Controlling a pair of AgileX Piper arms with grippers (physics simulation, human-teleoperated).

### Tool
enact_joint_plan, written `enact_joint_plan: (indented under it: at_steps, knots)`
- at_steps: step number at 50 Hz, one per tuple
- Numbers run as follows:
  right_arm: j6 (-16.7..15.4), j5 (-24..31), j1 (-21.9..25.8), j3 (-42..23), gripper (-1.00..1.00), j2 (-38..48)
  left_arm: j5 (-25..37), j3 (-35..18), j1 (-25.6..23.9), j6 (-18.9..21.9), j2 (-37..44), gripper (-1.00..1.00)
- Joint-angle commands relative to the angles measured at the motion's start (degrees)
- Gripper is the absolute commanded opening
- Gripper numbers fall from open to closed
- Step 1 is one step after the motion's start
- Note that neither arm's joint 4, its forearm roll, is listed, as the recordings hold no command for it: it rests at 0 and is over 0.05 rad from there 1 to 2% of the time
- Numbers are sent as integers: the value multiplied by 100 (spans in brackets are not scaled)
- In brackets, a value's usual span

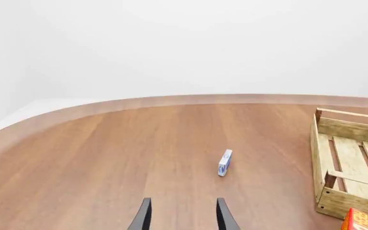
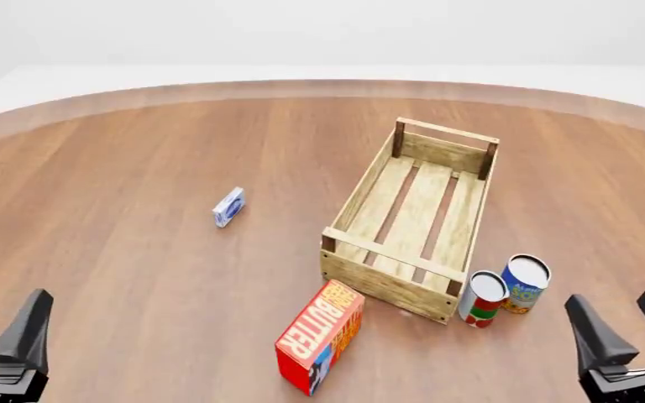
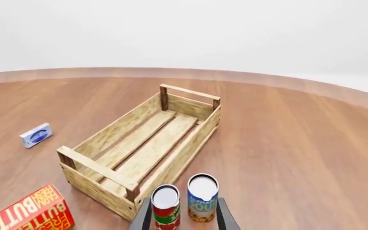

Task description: Pick up the tomato sauce, and put it in the wooden tray.

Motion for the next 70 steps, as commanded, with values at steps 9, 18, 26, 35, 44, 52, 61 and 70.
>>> enact_joint_plan:
  at_steps: [9,18,26,35,44,52,61,70]
  knots:
    - [44,-341,172,-84,100,821,0,0,0,0,0,100]
    - [-64,-408,233,-168,100,1190,0,0,0,0,0,100]
    - [-179,-524,279,-212,100,1575,0,0,0,0,0,100]
    - [-310,-594,407,-427,100,2157,0,0,0,0,0,100]
    - [-367,-680,427,-434,100,2413,0,0,0,0,0,100]
    - [-369,-759,423,-578,100,2730,0,0,0,0,0,100]
    - [-306,-904,508,-596,100,3055,0,0,0,0,0,100]
    - [-296,-1096,547,-618,100,3354,0,0,0,0,0,100]
